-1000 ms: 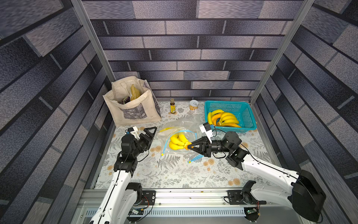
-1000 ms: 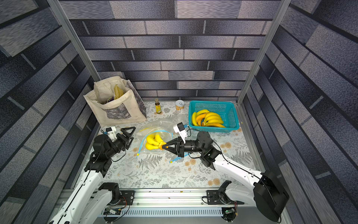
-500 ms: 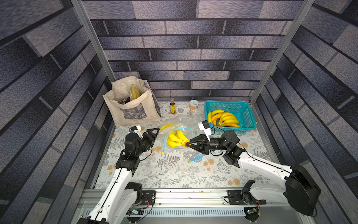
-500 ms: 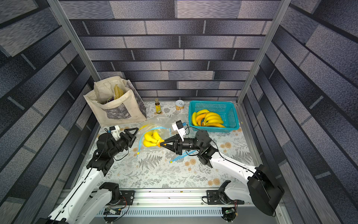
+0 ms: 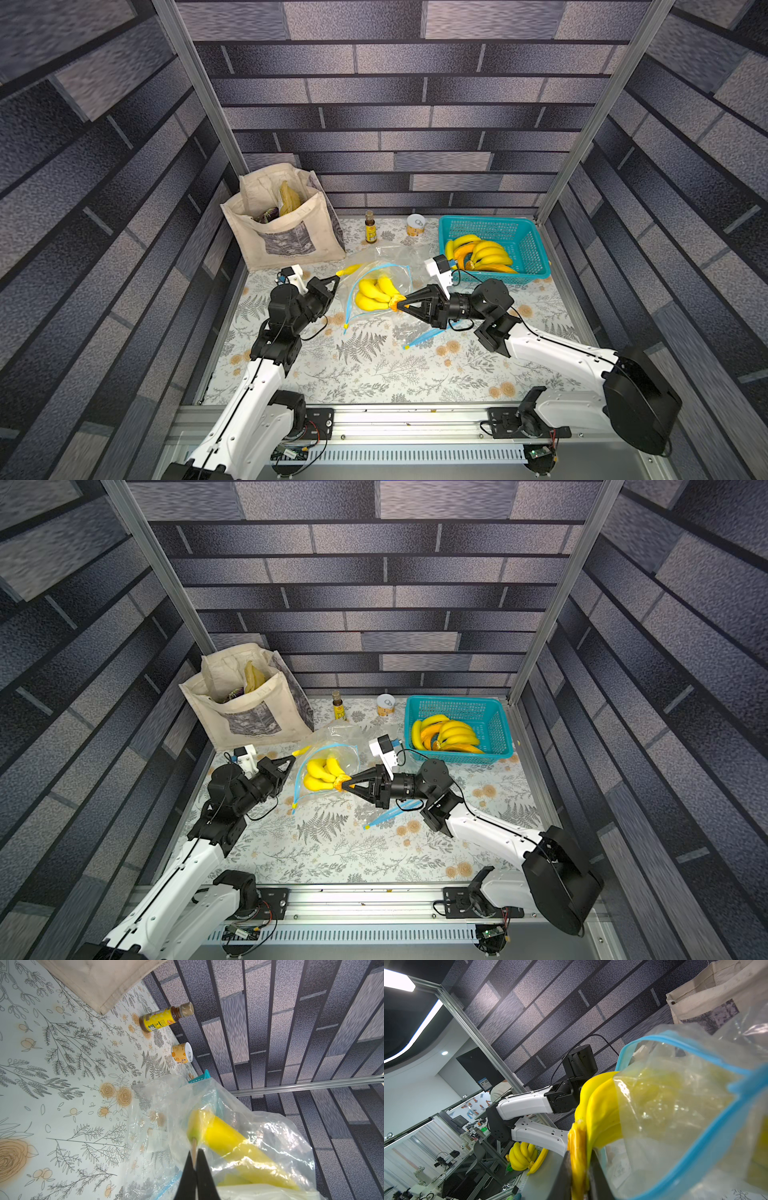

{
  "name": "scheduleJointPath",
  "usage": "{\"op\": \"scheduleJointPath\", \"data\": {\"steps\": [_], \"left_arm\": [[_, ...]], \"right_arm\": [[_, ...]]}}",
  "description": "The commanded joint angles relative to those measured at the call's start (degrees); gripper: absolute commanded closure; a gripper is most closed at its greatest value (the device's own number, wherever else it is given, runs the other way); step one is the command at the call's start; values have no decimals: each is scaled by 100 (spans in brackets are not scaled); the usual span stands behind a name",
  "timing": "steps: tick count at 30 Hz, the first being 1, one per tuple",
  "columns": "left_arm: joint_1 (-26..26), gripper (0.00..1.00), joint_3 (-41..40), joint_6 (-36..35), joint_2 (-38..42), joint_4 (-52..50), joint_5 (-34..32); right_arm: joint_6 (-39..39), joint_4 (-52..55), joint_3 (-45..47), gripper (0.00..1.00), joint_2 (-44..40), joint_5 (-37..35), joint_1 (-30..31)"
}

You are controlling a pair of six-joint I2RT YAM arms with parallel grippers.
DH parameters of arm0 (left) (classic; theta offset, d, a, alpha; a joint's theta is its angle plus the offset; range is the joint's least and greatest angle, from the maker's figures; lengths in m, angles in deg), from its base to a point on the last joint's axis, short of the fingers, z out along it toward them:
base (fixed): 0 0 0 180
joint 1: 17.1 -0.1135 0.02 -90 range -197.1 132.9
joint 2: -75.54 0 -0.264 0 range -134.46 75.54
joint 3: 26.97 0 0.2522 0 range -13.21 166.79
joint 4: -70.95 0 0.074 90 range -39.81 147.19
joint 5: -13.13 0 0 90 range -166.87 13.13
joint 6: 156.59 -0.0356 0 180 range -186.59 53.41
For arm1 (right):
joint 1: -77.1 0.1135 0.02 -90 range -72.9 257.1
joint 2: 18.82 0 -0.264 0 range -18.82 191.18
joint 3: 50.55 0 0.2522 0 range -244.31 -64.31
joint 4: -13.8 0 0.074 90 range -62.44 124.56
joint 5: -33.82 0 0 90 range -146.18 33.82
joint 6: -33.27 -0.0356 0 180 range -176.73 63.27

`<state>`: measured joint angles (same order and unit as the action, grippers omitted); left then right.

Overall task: Open the zip-top bag and take out the banana
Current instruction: Pick up the banana from the zipper food storage bag.

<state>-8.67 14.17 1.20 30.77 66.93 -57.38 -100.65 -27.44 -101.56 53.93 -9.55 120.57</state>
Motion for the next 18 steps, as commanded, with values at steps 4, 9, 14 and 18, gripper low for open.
{"op": "scheduleJointPath", "data": {"steps": [4,9,14,18], "left_arm": [[-210,100,-341,-106,1,-155,-648],[-746,100,-461,-151,-638,-176,-713],[-807,100,-322,-529,-1138,-178,-837],[-808,100,-312,-508,-1372,40,-780]], "right_arm": [[-698,-1257,-2,100,119,232,-8],[-1358,-1721,-19,100,246,589,428],[-1571,-2156,135,100,-645,16,417],[-140,-88,-241,100,-1385,-326,417]]}}
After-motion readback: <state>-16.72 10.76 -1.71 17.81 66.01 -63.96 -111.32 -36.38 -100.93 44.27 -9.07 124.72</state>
